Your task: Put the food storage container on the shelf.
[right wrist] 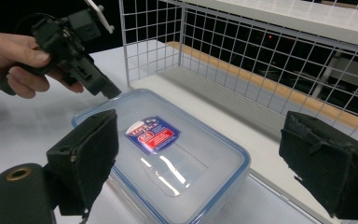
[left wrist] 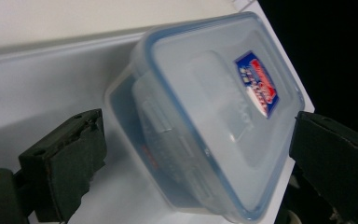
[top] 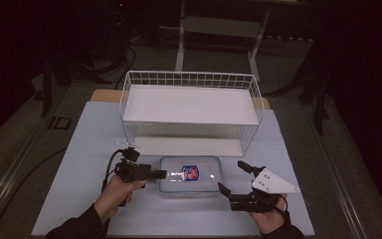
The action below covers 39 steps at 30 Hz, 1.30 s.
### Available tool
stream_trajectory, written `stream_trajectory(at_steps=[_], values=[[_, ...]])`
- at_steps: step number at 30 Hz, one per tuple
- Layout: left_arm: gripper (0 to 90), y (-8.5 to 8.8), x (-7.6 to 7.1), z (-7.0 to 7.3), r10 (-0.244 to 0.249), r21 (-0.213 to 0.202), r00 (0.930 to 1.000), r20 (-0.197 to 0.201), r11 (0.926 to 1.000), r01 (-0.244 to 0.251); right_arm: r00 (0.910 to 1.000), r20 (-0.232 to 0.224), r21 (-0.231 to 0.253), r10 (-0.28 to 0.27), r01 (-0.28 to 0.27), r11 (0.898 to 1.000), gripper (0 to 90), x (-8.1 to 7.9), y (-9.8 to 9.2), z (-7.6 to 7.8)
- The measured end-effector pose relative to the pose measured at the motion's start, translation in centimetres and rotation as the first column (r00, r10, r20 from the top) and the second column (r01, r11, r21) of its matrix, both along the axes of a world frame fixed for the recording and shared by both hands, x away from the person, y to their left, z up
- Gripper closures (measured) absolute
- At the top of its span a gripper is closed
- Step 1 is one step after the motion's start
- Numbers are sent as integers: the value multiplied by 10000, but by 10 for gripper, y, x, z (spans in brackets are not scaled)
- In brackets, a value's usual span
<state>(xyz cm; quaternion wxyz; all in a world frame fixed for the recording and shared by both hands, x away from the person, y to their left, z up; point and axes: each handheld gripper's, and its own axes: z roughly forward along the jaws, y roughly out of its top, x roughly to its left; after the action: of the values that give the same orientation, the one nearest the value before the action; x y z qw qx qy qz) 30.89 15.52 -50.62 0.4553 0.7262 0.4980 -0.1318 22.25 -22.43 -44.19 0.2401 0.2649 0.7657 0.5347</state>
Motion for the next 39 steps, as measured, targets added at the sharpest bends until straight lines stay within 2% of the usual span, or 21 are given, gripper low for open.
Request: stream_trajectory(at_steps=[3, 5, 7, 10, 11, 13, 16, 18, 22, 26, 34, 39], values=[[144, 2, 3, -6, 104, -146, 9986, -522, 9998, -111, 10000, 15, -76, 27, -27, 10000, 116, 0, 1, -1], [164, 2, 4, -9, -18, -430, 9964, -846, 9991, -19, 10000, -24, -92, 29, -29, 10000, 117, -1, 1, -1], [245, 2, 5, -12, -149, -783, 9943, -1058, 9969, 66, 10000, -28, -130, 40, -40, 9999, 116, 0, 1, -1], [316, 3, 6, -15, -194, -1075, 9901, -1391, 9942, 44, 10000, -39, -100, 30, -30, 9999, 117, 0, 1, -1], [340, 3, 6, -15, -194, -1075, 9901, -1391, 9942, 44, 10000, -39, -100, 30, -30, 9999, 117, 0, 1, -1], [366, 5, 8, -19, -217, -1305, 9852, -1703, 9914, -7, 10000, -78, -102, 36, -37, 9999, 117, 0, 0, -1], [418, 7, 9, -23, -303, -1455, 9803, -1952, 9894, 16, 10000, -91, -118, 9, -10, 9999, 117, 0, 0, 0], [452, 9, 10, -27, -429, -1696, 9763, -2123, 9855, 64, 9999, -129, -122, 12, -14, 9999, 117, 0, -1, 0], [476, 11, 11, -27, -608, -1785, 9752, -2126, 9837, 224, 9997, -233, -168, 7, -11, 9999, 117, 0, -1, -1], [483, 11, 10, -26, -691, -1767, 9779, -1976, 9837, 338, 9992, -405, -200, -26, 18, 9998, 118, 1, -3, -5], [529, 13, 3, -20, -831, -1725, 9841, -1568, 9834, 556, 9940, -1095, 18, -73, 75, 10000, 128, 8, -10, -13], [545, 12, -4, -15, -886, -1547, 9895, -1142, 9855, 704, 9847, -1741, 122, 19, 2, 9999, 137, 15, -12, -16]])
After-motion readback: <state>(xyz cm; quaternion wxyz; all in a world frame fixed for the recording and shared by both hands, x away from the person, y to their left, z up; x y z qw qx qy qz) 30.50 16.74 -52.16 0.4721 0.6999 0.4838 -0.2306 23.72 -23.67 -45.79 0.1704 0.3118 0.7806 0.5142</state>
